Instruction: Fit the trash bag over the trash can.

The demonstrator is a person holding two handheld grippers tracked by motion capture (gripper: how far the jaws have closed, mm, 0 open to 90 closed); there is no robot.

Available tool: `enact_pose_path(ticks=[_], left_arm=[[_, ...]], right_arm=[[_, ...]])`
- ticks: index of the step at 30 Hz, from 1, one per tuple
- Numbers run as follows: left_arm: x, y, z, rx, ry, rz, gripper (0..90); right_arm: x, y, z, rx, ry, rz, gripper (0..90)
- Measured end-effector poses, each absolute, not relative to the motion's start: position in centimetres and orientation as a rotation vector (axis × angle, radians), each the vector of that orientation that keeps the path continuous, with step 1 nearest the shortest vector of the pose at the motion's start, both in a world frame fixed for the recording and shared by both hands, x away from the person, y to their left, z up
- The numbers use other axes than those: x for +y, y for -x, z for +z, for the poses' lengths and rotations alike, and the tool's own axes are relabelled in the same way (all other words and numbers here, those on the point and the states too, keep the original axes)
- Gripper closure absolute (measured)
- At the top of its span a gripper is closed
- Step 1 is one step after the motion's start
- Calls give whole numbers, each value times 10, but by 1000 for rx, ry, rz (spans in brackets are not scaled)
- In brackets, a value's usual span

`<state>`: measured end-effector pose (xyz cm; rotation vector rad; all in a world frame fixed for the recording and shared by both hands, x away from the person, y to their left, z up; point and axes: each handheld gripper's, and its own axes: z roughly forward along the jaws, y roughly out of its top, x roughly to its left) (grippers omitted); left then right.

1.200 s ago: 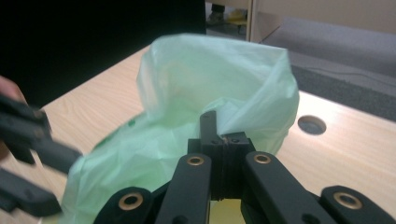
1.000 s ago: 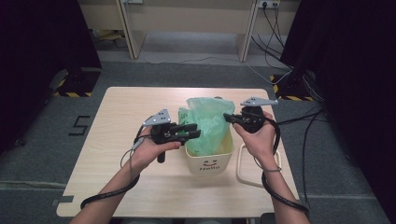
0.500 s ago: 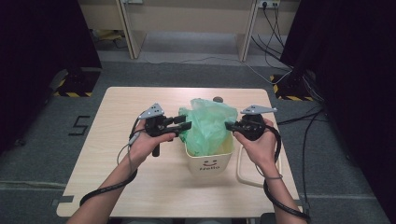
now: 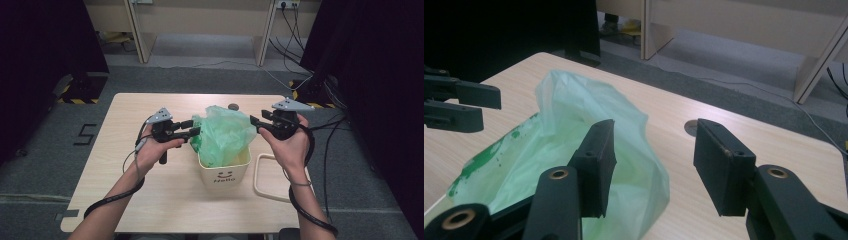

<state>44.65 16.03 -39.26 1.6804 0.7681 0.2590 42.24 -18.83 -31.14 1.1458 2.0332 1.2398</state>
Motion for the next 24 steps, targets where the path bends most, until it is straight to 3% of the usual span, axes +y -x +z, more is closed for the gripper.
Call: enact_pose_path(ticks=[8, 18, 24], left_arm=[[167, -446, -396, 780, -1699, 231, 470], [181, -439, -409, 771, -1746, 102, 431], [181, -438, -413, 755, -1752, 53, 417]], right_arm=[[-174, -438, -318, 2125, -1131, 1203, 527], [-166, -445, -329, 2195, -1133, 1132, 658], [-165, -446, -330, 2197, -1144, 1133, 657]])
